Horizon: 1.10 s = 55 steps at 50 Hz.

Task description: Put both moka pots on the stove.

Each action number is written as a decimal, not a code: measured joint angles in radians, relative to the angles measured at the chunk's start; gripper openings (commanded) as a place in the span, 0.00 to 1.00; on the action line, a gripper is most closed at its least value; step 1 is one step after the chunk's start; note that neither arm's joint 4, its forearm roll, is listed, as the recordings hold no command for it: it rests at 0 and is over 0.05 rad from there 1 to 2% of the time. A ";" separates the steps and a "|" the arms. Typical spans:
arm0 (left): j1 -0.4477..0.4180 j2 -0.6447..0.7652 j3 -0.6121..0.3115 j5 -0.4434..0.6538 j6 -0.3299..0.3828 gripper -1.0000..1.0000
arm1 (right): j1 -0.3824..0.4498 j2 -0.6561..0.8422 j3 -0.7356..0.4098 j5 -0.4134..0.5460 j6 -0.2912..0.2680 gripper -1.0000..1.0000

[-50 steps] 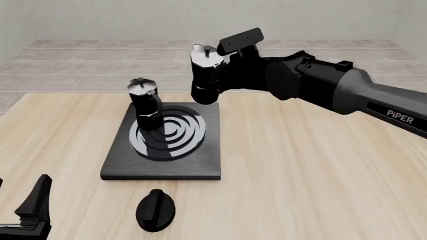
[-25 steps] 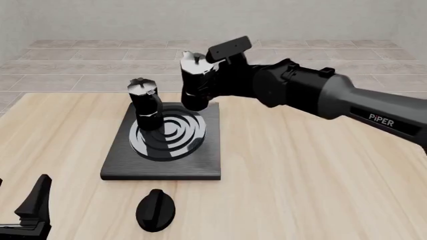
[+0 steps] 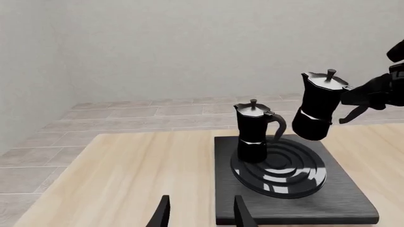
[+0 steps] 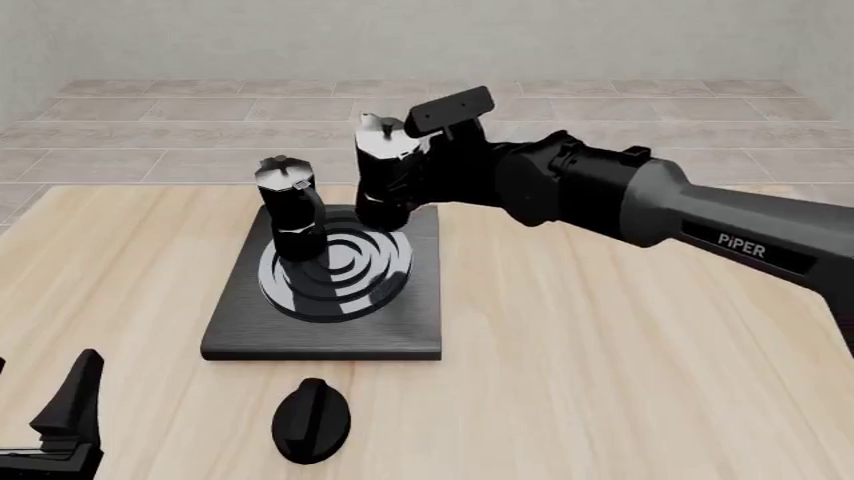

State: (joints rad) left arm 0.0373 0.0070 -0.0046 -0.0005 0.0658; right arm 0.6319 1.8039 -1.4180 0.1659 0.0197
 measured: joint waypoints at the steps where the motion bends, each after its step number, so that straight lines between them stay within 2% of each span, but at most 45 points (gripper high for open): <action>1: 0.000 0.000 0.000 0.000 0.000 1.00 | 0.001 0.001 0.001 -0.001 0.000 0.00; 25: 0.002 -0.001 -0.002 0.003 -0.002 1.00 | 0.026 0.011 -0.010 0.012 -0.014 0.00; 55: 0.004 -0.001 -0.001 0.000 -0.005 1.00 | 0.039 0.050 -0.087 0.082 -0.057 0.00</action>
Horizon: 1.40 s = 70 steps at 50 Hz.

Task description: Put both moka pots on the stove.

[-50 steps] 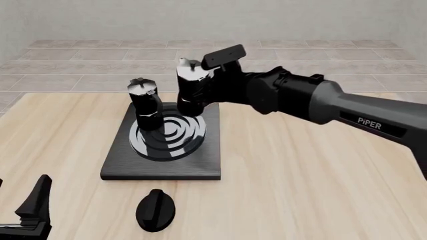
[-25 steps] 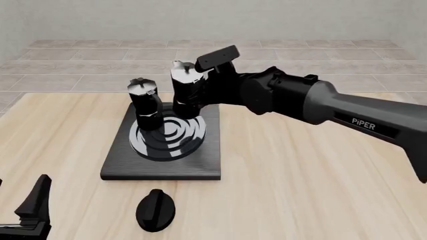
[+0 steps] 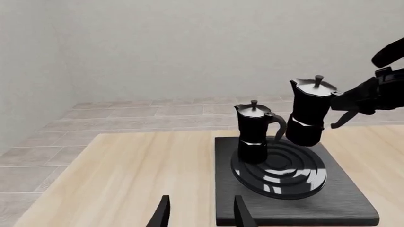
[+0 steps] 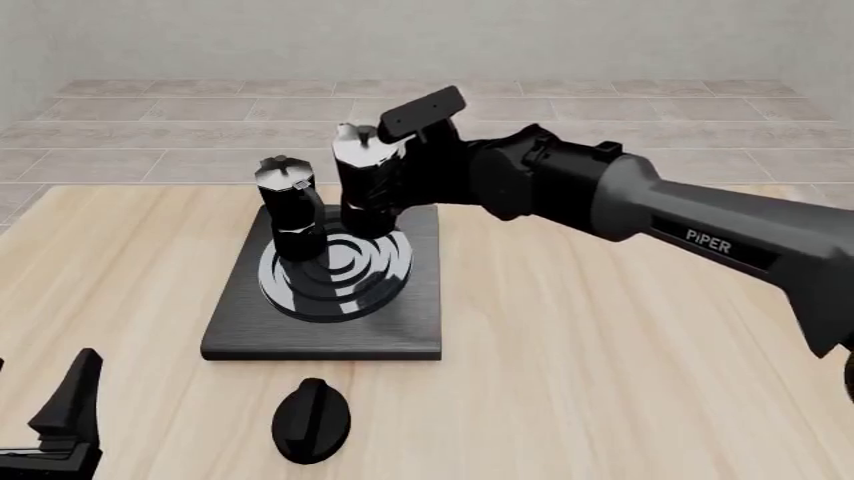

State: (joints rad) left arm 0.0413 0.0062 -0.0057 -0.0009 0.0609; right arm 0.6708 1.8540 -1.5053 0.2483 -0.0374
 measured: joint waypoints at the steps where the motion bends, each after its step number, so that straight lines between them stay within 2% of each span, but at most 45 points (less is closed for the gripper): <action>1: 0.000 0.000 0.000 0.000 0.000 1.00 | 0.000 0.001 -0.001 0.001 -0.001 0.00; 70: 0.004 -0.003 -0.001 0.002 0.000 1.00 | -0.008 0.050 0.066 -0.066 0.003 0.00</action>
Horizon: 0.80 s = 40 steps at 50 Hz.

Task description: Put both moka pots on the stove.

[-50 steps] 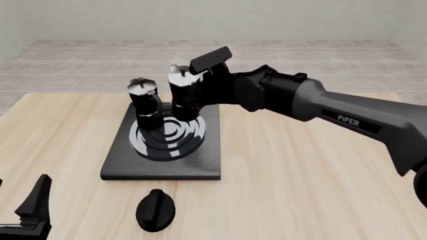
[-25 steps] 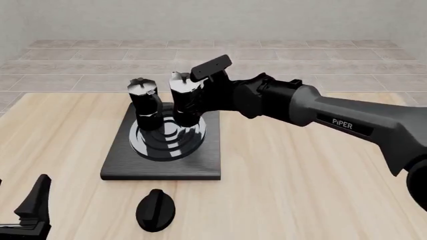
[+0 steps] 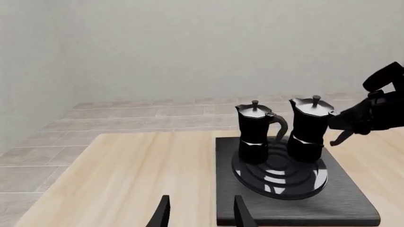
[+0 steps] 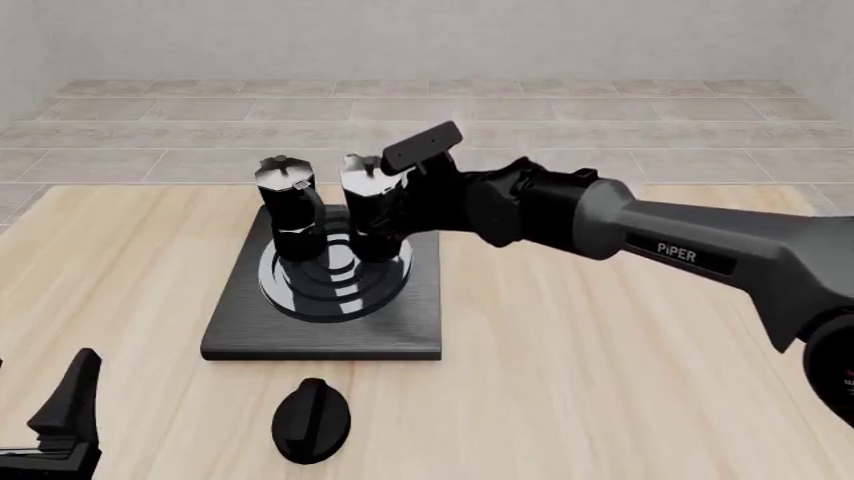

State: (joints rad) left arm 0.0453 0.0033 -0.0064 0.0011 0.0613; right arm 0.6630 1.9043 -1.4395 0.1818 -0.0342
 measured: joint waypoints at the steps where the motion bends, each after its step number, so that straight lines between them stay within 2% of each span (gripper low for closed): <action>1: 0.000 0.000 0.000 0.000 0.000 1.00 | 0.000 0.001 0.001 -0.001 0.000 0.00; 40: 0.001 -0.001 -0.001 0.000 0.000 1.00 | 0.004 0.009 0.046 -0.039 0.026 0.00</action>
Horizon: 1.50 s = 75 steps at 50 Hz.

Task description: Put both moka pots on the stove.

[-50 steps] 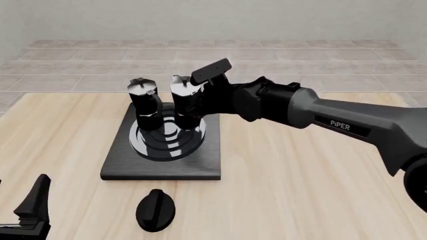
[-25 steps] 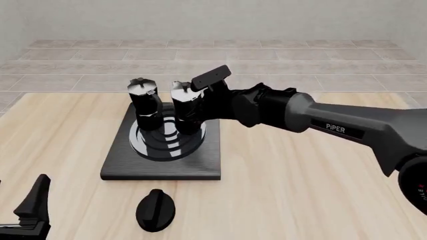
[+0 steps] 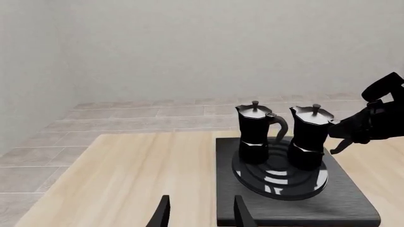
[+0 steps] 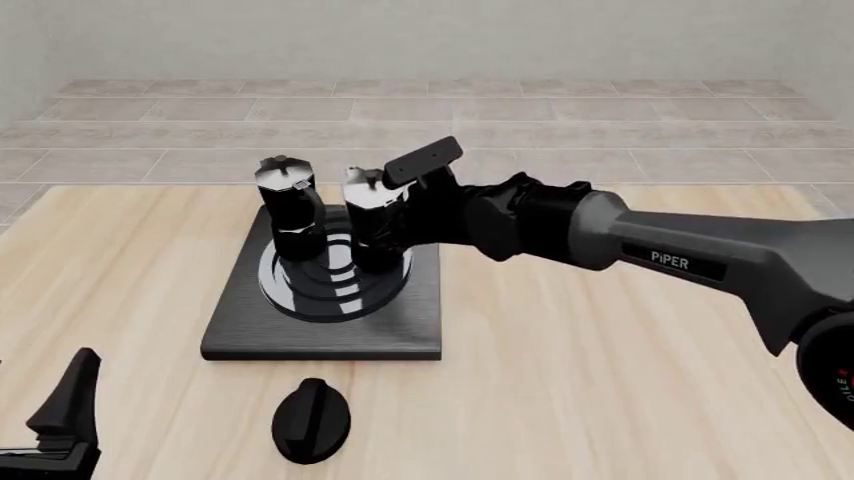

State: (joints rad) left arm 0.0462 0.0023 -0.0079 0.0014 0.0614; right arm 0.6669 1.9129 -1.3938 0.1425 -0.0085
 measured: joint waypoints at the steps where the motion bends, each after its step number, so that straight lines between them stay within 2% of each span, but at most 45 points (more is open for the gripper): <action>1: 0.000 0.000 0.000 0.000 0.000 1.00 | 0.000 0.000 0.000 0.000 0.000 0.00; 36: -0.002 0.001 0.000 -0.001 0.000 1.00 | 0.007 0.001 -0.005 0.005 0.003 0.00; 37: -0.002 0.001 0.000 -0.001 0.000 1.00 | 0.007 0.001 -0.005 0.005 0.003 1.00; 60: -0.001 0.000 -0.002 0.000 0.001 1.00 | 0.021 -0.015 -0.019 0.004 0.008 1.00; 75: -0.001 0.000 -0.001 -0.001 0.002 1.00 | 0.025 -0.041 -0.022 0.024 -0.011 1.00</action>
State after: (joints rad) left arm 0.0454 0.0018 -0.0084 0.0002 0.0633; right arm 0.6917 1.8721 -1.4159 0.1660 -0.0194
